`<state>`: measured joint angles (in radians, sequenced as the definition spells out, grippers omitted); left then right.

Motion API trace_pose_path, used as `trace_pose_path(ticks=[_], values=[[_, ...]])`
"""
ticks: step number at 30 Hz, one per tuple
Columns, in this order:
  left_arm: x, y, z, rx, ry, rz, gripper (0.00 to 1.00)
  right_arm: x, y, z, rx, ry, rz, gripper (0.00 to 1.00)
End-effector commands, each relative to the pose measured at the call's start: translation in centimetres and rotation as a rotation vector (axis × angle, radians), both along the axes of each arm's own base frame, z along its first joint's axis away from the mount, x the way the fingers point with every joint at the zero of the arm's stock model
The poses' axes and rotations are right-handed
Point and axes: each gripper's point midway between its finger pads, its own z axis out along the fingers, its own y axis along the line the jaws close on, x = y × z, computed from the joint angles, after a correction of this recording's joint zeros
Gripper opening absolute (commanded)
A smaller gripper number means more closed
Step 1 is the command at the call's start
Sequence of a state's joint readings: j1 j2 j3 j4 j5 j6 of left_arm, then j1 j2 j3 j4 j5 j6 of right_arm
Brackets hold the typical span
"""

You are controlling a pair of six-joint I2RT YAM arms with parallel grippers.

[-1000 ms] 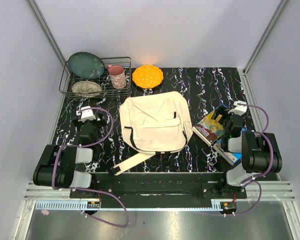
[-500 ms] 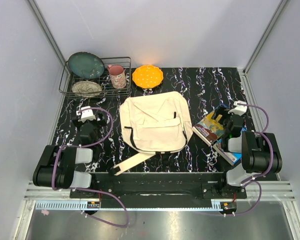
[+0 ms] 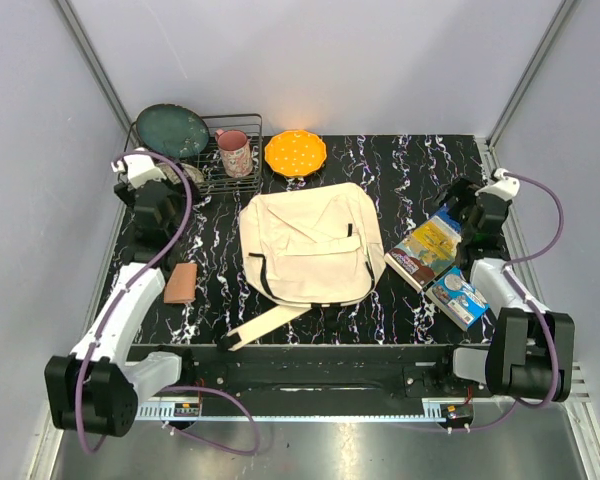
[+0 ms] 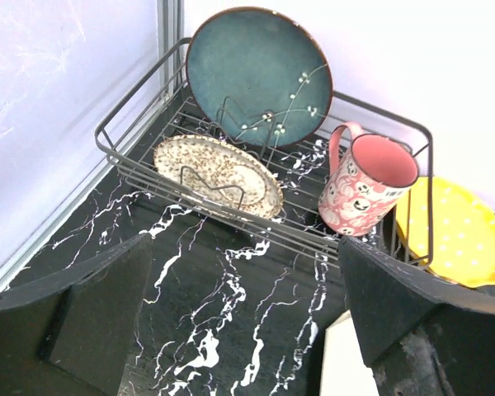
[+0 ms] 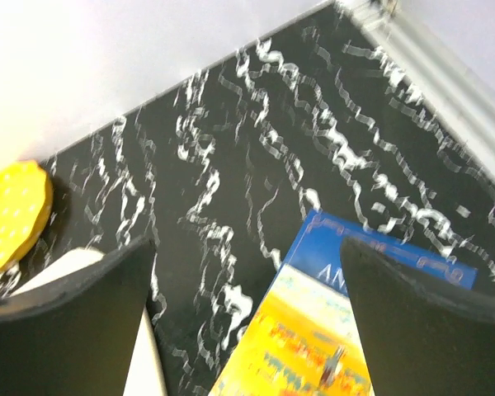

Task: Pack the student bag
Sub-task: Unzip the student bag at the center of the board.

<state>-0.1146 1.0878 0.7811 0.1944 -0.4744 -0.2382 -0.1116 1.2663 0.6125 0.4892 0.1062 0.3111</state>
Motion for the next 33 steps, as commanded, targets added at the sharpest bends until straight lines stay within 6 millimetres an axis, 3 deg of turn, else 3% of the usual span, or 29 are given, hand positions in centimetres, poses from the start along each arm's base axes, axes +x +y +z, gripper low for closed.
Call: trace_pose_path(ticks=[1, 2, 4, 6, 8, 10, 11, 13, 16, 17, 19, 23, 25, 27, 33], values=[[-2.0, -0.9, -0.9, -0.085, 0.151, -0.025, 0.99, -0.3, 2.9, 0.0, 0.149, 0.126, 0.111, 1.00], [-2.2, -1.4, -0.5, -0.089, 0.153, -0.057, 0.99, 0.0, 3.3, 1.3, 0.178, 0.113, 0.120, 1.00], [-2.6, -1.8, 0.8, -0.099, 0.161, -0.081, 0.99, -0.4, 4.0, 2.0, 0.236, 0.125, 0.133, 1.00], [-3.2, -2.5, 2.2, -0.116, 0.150, -0.120, 0.99, -0.9, 5.1, 5.2, 0.375, 0.072, 0.141, 1.00], [-3.6, -4.3, 3.7, -0.086, 0.127, -0.247, 0.99, -2.5, 7.4, 6.0, 0.403, 0.109, 0.265, 1.00], [-4.2, -4.9, 4.3, -0.024, 0.123, -0.319, 0.99, -2.8, 9.3, 8.2, 0.429, 0.007, 0.391, 1.00], [-4.7, -5.0, 4.8, -0.021, 0.105, -0.326, 0.99, -3.3, 10.2, 7.1, 0.449, 0.015, 0.437, 1.00], [-5.2, -4.6, 3.6, -0.031, 0.131, -0.305, 0.99, -4.1, 12.4, 8.4, 0.453, -0.040, 0.597, 1.00], [-5.7, -2.6, 1.4, -0.046, 0.190, -0.177, 0.99, -5.0, 14.1, 8.7, 0.480, -0.009, 0.719, 1.00], [-6.1, -0.7, 0.7, -0.050, 0.210, -0.057, 0.99, -5.0, 14.4, 9.1, 0.474, -0.006, 0.740, 1.00], [-7.0, 0.2, -1.1, -0.118, 0.257, 0.036, 0.99, -5.5, 14.8, 8.3, 0.484, 0.057, 0.764, 1.00], [-7.1, -1.4, -2.2, -0.122, 0.291, -0.072, 0.99, -6.0, 14.5, 7.8, 0.393, 0.119, 0.779, 1.00], [-7.2, -2.0, -2.6, -0.110, 0.309, -0.118, 0.99, -6.6, 14.1, 6.0, 0.415, 0.221, 0.736, 1.00], [-7.2, -2.7, -3.2, -0.097, 0.329, -0.169, 0.99, -7.0, 14.3, 5.9, 0.405, 0.242, 0.759, 1.00], [-6.9, -5.3, -4.7, -0.139, 0.367, -0.309, 0.99, -9.0, 14.9, 3.2, 0.452, 0.365, 0.780, 1.00]])
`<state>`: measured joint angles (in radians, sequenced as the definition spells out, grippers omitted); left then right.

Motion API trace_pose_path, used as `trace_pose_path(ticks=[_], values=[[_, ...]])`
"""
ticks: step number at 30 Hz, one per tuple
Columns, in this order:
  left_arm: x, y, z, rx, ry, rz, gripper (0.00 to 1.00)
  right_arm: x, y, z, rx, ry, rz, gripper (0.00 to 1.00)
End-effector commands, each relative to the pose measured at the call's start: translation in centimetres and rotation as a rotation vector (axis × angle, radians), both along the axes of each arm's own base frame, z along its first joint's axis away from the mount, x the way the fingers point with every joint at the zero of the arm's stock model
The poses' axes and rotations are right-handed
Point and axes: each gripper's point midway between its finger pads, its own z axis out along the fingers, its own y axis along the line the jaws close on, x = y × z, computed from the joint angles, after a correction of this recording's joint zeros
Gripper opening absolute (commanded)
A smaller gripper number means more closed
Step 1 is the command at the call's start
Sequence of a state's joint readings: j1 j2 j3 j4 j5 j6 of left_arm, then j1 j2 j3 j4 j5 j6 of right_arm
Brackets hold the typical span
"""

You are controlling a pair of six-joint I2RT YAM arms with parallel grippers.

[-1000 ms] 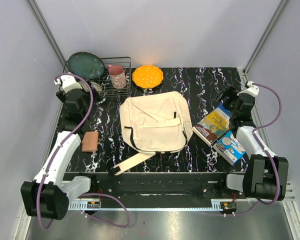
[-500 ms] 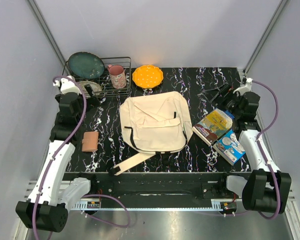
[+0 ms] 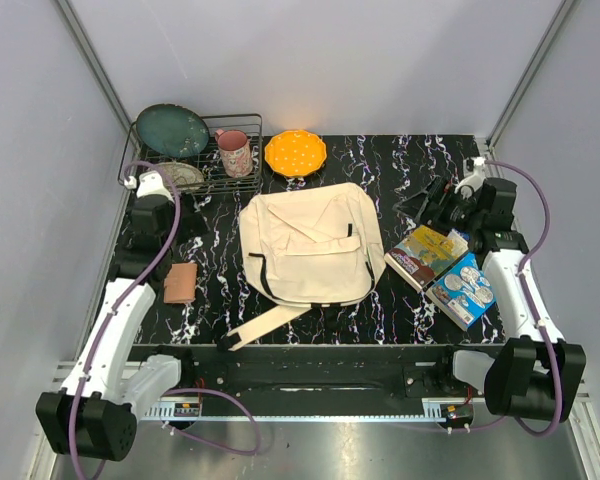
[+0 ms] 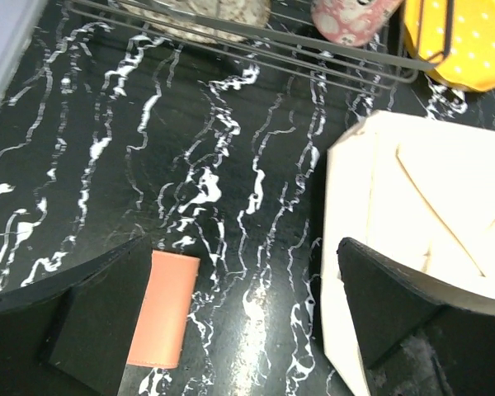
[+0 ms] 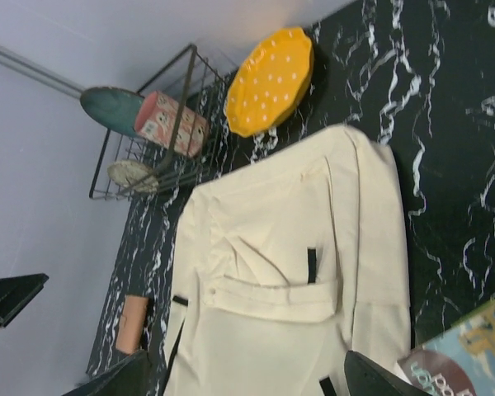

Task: Pack the student bag
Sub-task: Unzip the student bag at the center of the board.

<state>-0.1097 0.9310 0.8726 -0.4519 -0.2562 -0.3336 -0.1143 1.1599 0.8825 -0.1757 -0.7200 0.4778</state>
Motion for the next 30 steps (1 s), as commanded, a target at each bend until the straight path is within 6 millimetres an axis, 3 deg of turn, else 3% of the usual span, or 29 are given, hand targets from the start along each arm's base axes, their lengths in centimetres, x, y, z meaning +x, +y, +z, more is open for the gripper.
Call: trace_pose_path(ticks=[1, 5, 8, 10, 11, 15, 20, 24, 26, 27, 30], values=[[0.8, -2.8, -0.3, -0.062, 0.006, -0.151, 0.99, -1.9, 0.4, -2.0, -0.016, 0.108, 0.054, 1.00], [0.9, -5.7, -1.0, -0.126, 0.041, -0.308, 0.99, -2.4, 1.1, -4.2, 0.040, 0.214, 0.063, 0.99], [0.8, -7.2, -1.8, -0.143, 0.074, -0.384, 0.99, -2.7, 3.2, -5.2, 0.051, 0.237, 0.116, 0.98], [0.7, -8.0, -2.4, -0.121, 0.104, -0.425, 0.99, -2.9, 4.3, -6.9, -0.009, 0.290, 0.119, 0.98], [0.6, -8.6, -2.6, -0.083, 0.115, -0.437, 0.99, -3.4, 6.1, -7.0, -0.032, 0.296, 0.171, 0.98], [-0.1, -10.2, -4.1, 0.061, 0.203, -0.491, 0.99, -3.5, 7.4, -9.3, -0.056, 0.389, 0.150, 0.95], [-0.6, -12.0, -5.4, 0.018, 0.259, -0.550, 0.99, -2.9, 8.6, -8.8, -0.009, 0.347, 0.172, 0.88], [0.0, -12.3, -5.4, 0.009, 0.262, -0.545, 0.99, -2.5, 9.1, -9.5, -0.048, 0.380, 0.176, 0.77], [0.5, -12.4, -5.6, 0.009, 0.277, -0.538, 0.99, -2.3, 9.2, -9.7, -0.047, 0.390, 0.178, 0.77], [0.5, -12.4, -6.3, 0.008, 0.305, -0.535, 0.99, -2.3, 9.6, -9.7, -0.043, 0.388, 0.189, 0.72], [0.7, -13.1, -7.1, -0.015, 0.334, -0.545, 0.99, -2.3, 10.1, -10.0, -0.054, 0.394, 0.190, 0.70]])
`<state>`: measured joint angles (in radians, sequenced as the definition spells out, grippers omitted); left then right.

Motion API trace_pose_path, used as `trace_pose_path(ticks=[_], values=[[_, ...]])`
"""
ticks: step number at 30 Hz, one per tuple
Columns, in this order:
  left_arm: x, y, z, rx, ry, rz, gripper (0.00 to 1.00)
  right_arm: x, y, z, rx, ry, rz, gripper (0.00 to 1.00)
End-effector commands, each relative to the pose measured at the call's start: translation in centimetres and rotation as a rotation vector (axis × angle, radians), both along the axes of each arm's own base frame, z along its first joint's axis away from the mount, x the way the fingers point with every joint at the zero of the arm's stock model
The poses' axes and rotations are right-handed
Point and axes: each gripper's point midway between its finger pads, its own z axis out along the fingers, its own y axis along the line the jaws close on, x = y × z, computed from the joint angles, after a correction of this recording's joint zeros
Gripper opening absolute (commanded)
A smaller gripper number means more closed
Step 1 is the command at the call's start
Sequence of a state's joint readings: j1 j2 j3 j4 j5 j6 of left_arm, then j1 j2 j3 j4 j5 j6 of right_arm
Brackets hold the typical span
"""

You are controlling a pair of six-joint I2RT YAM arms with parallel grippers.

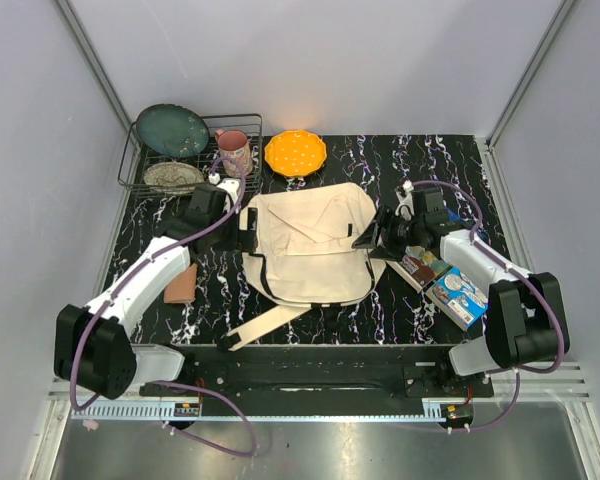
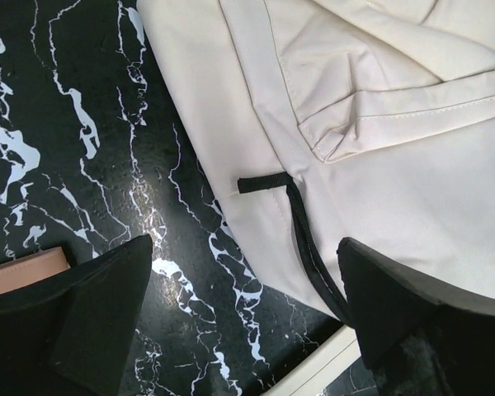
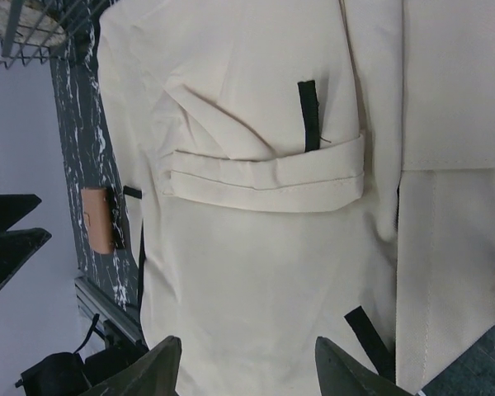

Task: Pack the student bag
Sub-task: Unzip the student bag at the center of the board.

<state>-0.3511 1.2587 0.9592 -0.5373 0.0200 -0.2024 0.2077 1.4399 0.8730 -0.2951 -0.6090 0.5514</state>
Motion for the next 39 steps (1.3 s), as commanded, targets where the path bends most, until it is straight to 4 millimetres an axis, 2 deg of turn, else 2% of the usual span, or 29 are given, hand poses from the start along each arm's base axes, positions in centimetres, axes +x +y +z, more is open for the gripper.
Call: trace_pose_path(ticks=[1, 6, 15, 19, 24, 31, 32, 34, 35, 36, 37, 38, 39], values=[[1.3, -1.1, 0.4, -0.030, 0.003, -0.005, 0.99, 1.3, 1.0, 1.0, -0.014, -0.047, -0.009, 0.70], [1.4, -1.9, -1.9, -0.031, 0.088, -0.027, 0.99, 1.7, -0.5, -1.3, -0.110, 0.007, -0.111, 0.71], [1.5, -1.8, -4.7, -0.004, 0.169, 0.002, 0.96, 1.7, -1.3, -2.7, -0.193, 0.039, -0.096, 0.65], [1.5, -2.7, -4.1, -0.036, 0.162, -0.016, 0.95, 0.9, -1.1, -3.8, -0.229, 0.055, -0.064, 0.58], [1.6, -3.9, -3.0, -0.073, 0.132, -0.050, 0.95, 0.2, -0.7, -4.9, -0.235, 0.077, -0.028, 0.56], [0.9, -5.3, -2.8, -0.079, 0.135, -0.100, 0.94, -0.7, -1.9, -7.0, -0.360, 0.094, -0.014, 0.53], [0.8, -5.4, -2.8, -0.080, 0.132, -0.103, 0.94, -0.6, -2.0, -7.1, -0.361, 0.093, -0.013, 0.46], [0.8, -5.6, -2.6, -0.081, 0.128, -0.111, 0.94, -0.7, -2.0, -7.3, -0.367, 0.096, -0.001, 0.38], [0.7, -5.8, -2.3, -0.084, 0.123, -0.117, 0.93, -0.7, -2.0, -7.4, -0.371, 0.096, -0.002, 0.20], [0.7, -6.0, -2.1, -0.086, 0.119, -0.123, 0.93, -0.6, -2.0, -7.5, -0.374, 0.094, -0.001, 0.13], [0.5, -6.2, -2.0, -0.084, 0.115, -0.135, 0.92, -0.6, -2.1, -7.5, -0.378, 0.095, -0.002, 0.11], [0.4, -6.4, -1.7, -0.087, 0.107, -0.142, 0.92, -0.6, -2.0, -7.5, -0.378, 0.093, 0.002, 0.00], [0.3, -6.6, -1.6, -0.087, 0.103, -0.148, 0.92, -0.5, -2.0, -7.5, -0.380, 0.092, 0.003, 0.00]])
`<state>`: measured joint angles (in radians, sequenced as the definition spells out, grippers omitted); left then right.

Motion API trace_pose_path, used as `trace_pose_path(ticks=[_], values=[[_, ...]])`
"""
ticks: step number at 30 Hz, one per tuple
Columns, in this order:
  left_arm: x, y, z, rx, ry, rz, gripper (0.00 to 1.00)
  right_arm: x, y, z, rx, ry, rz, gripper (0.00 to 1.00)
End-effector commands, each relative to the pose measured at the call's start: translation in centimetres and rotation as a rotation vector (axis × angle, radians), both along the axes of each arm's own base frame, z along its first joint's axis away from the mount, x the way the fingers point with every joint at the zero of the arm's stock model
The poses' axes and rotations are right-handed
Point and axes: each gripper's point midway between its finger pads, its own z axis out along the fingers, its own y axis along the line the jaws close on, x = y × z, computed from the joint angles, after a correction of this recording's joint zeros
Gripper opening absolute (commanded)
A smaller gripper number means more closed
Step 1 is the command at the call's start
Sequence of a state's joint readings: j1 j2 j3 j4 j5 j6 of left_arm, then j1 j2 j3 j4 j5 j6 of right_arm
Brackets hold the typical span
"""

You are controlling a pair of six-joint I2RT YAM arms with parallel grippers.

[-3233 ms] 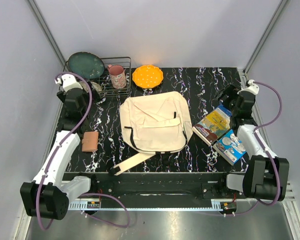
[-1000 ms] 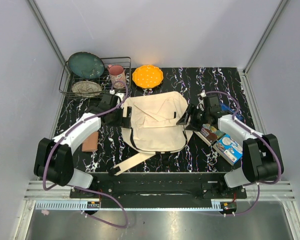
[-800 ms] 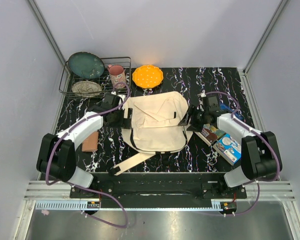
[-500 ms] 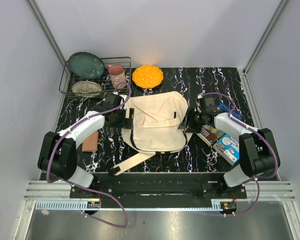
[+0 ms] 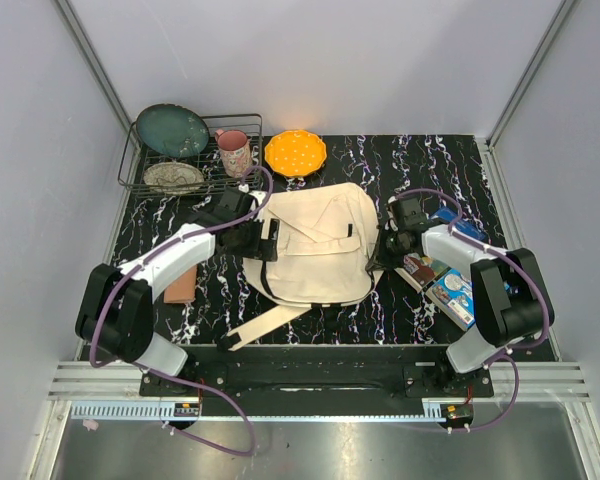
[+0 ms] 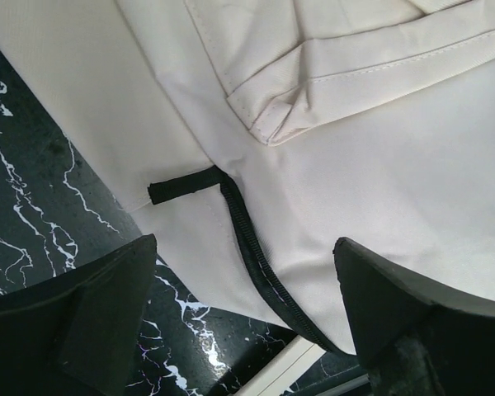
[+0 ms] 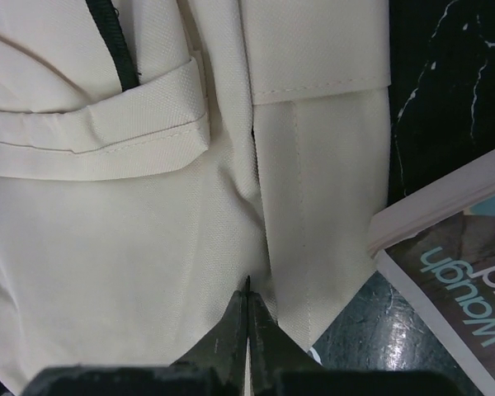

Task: Pack the student bag
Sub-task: Unzip the student bag at the center of the board.

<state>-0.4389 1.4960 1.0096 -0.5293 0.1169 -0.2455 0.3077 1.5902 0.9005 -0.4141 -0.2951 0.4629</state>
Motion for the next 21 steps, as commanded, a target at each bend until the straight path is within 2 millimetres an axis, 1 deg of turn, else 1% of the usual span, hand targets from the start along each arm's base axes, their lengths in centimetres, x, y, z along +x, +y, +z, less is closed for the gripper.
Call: trace_pose_path(ticks=[1, 4, 8, 9, 10, 11, 12, 13, 14, 17, 19, 21], values=[[0.9, -2.0, 3.8, -0.069, -0.104, -0.038, 0.92, 0.6, 0.0, 0.3, -0.030, -0.029, 0.019, 0.00], [0.5, -2.3, 4.2, -0.072, -0.112, -0.043, 0.92, 0.5, 0.6, 1.4, -0.005, -0.055, 0.042, 0.00], [0.4, -2.9, 4.9, -0.083, -0.132, -0.056, 0.92, 0.2, 0.8, 2.2, -0.011, -0.075, 0.054, 0.00], [0.3, -3.1, 5.1, -0.085, -0.134, -0.064, 0.92, 0.1, 0.8, 2.2, -0.018, -0.076, 0.058, 0.10], [0.4, -3.2, 5.1, -0.086, -0.136, -0.066, 0.92, -0.1, 0.7, 2.1, -0.029, -0.064, 0.059, 0.22], [0.3, -3.3, 5.1, -0.086, -0.134, -0.070, 0.92, 0.1, 0.4, 1.9, -0.054, -0.069, 0.050, 0.32], [0.4, -3.5, 5.4, -0.090, -0.138, -0.073, 0.92, 0.0, 0.2, 1.7, -0.073, -0.068, 0.049, 0.36], [0.4, -3.7, 5.4, -0.090, -0.140, -0.077, 0.92, 0.0, 0.0, 1.6, -0.088, -0.072, 0.045, 0.45], [0.4, -3.8, 5.5, -0.092, -0.143, -0.079, 0.92, 0.1, -0.5, 1.4, -0.112, -0.080, 0.034, 0.50], [0.3, -4.0, 5.5, -0.090, -0.141, -0.083, 0.92, 0.2, -0.7, 1.2, -0.129, -0.084, 0.042, 0.54], [0.2, -4.2, 5.4, -0.090, -0.141, -0.086, 0.93, 0.2, -0.4, 1.0, -0.118, -0.088, 0.065, 0.54], [0.0, -4.4, 5.4, -0.088, -0.140, -0.091, 0.93, 0.2, -0.5, 0.6, -0.122, -0.078, 0.065, 0.49]])
